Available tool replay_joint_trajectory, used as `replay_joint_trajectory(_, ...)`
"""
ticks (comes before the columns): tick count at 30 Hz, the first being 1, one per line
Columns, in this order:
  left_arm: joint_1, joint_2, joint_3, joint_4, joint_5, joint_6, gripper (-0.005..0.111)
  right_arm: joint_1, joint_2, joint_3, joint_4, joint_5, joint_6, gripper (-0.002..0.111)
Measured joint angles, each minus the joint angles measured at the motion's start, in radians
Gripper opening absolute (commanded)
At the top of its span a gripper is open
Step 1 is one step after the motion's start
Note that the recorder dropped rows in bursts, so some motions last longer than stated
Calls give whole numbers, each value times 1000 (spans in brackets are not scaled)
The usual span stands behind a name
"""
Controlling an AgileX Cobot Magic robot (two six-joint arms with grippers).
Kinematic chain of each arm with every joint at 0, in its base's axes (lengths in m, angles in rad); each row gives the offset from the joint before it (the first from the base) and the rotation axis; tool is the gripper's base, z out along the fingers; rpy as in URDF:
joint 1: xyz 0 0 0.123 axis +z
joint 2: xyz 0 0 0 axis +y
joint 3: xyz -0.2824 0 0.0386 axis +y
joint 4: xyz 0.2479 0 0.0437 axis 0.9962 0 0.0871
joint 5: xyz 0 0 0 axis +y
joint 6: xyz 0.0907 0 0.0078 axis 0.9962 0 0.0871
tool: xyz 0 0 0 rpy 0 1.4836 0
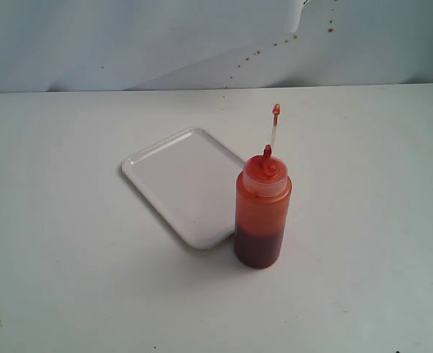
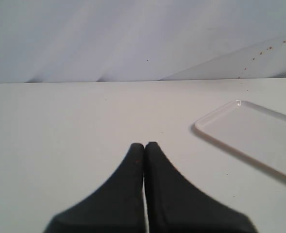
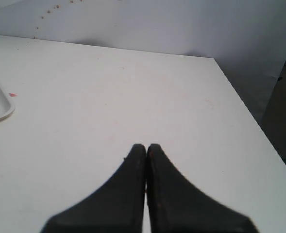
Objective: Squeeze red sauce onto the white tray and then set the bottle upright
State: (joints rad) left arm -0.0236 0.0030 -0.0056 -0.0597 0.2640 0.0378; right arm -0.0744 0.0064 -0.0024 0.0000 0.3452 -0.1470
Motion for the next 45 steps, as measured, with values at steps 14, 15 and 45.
replay_joint_trajectory(14,0,0,0,39,-42,0,0,0,0,0,0,0,0,0)
replay_joint_trajectory(15,0,0,0,39,-45,-2,0,0,0,0,0,0,0,0)
replay_joint_trajectory(45,0,0,0,6,-47,-4,0,0,0,0,0,0,0,0)
